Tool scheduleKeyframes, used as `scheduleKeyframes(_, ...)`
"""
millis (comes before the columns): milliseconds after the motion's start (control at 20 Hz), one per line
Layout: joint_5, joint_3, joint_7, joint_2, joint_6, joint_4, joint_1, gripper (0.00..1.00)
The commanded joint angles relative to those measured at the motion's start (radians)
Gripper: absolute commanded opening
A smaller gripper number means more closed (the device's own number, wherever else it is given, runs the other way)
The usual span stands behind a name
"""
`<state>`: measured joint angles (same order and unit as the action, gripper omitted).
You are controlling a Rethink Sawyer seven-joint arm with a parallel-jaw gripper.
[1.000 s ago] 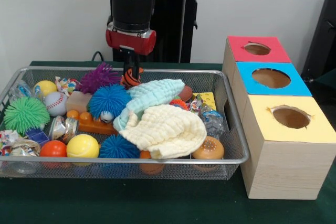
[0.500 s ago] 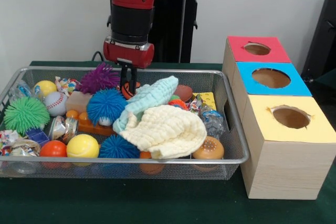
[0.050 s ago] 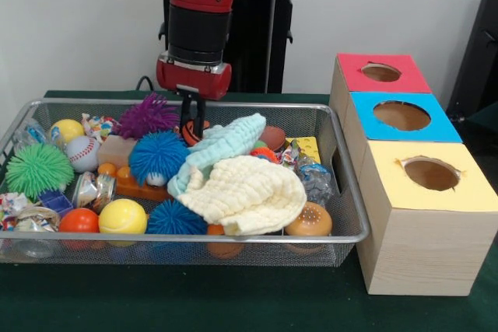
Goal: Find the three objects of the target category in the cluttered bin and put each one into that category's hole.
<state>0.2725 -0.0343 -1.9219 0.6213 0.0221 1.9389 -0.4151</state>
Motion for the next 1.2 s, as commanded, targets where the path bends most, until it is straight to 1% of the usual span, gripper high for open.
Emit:
scheduleKeyframes(50,-0.012,0.002,-0.115,-0.032,-0.059,-0.115,0.041,0.00)
scheduleKeyframes(200,-0.016,-0.007,-0.113,-0.007,-0.033,-0.106,0.054,0.00)
scheduleKeyframes(300,-0.022,0.001,-0.106,0.024,0.013,-0.094,0.054,0.00)
scheduleKeyframes(550,-0.046,0.038,-0.070,0.116,0.167,-0.069,0.034,0.00)
scheduleKeyframes(750,-0.060,0.056,-0.053,0.160,0.246,-0.062,0.021,0.00)
scheduleKeyframes(1050,-0.056,0.074,-0.056,0.176,0.259,-0.052,-0.001,0.00)
scheduleKeyframes(1200,-0.055,0.106,-0.040,0.188,0.271,-0.039,-0.038,0.00)
